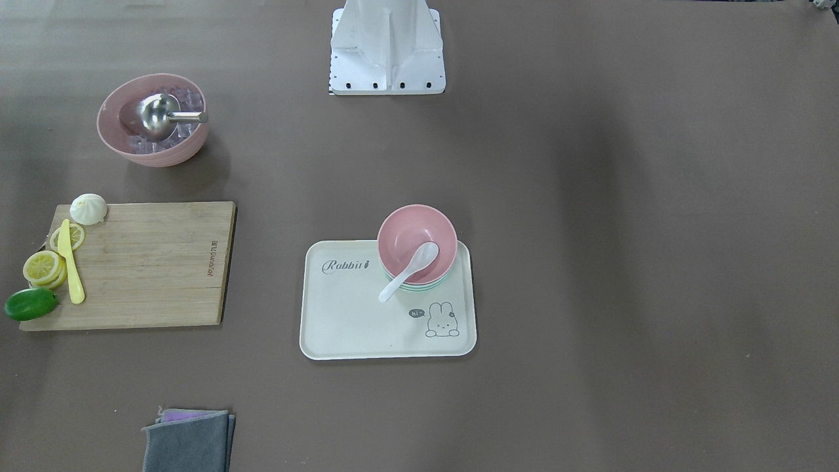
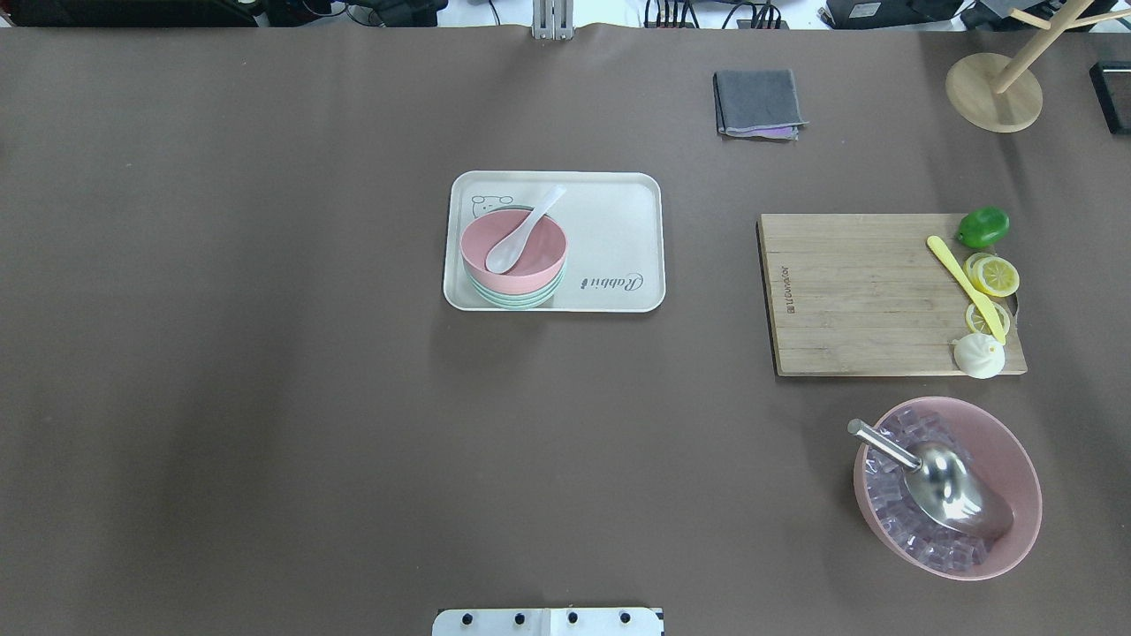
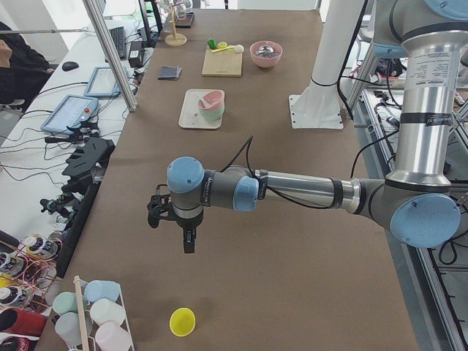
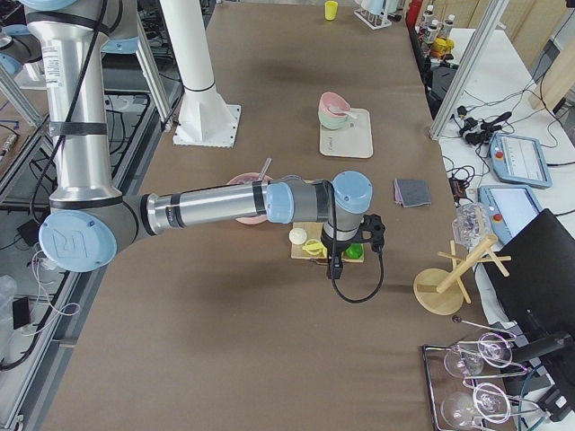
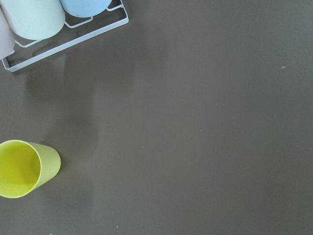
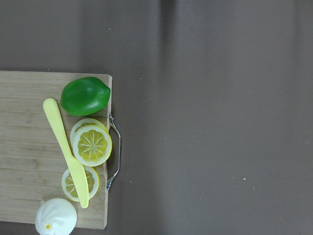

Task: Stack pink bowl on green and place spoon

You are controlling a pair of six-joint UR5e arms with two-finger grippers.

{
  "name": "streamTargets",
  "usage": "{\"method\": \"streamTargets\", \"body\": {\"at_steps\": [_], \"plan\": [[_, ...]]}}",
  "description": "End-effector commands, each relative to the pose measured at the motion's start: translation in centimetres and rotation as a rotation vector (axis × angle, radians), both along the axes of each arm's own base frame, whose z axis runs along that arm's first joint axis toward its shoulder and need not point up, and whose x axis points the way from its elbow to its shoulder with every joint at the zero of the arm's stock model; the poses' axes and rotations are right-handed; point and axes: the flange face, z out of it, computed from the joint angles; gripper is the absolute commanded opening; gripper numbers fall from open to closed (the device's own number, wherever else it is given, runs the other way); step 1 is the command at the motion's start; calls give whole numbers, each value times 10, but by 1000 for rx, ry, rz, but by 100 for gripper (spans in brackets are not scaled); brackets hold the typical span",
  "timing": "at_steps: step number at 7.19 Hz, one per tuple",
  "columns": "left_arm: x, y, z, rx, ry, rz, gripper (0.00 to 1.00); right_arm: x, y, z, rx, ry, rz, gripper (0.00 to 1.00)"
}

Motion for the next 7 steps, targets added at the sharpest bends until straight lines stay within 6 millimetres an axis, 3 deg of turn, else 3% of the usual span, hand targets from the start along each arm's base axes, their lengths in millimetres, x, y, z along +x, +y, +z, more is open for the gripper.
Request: {"method": "streamTargets", "body": {"at_steps": [1, 7], "plan": [[1, 1, 0, -6, 0, 2, 98, 1, -1, -2, 4, -1, 3, 100], [0, 0, 3, -9, -6, 2, 98, 3, -1, -8, 10, -3, 11, 100]]}}
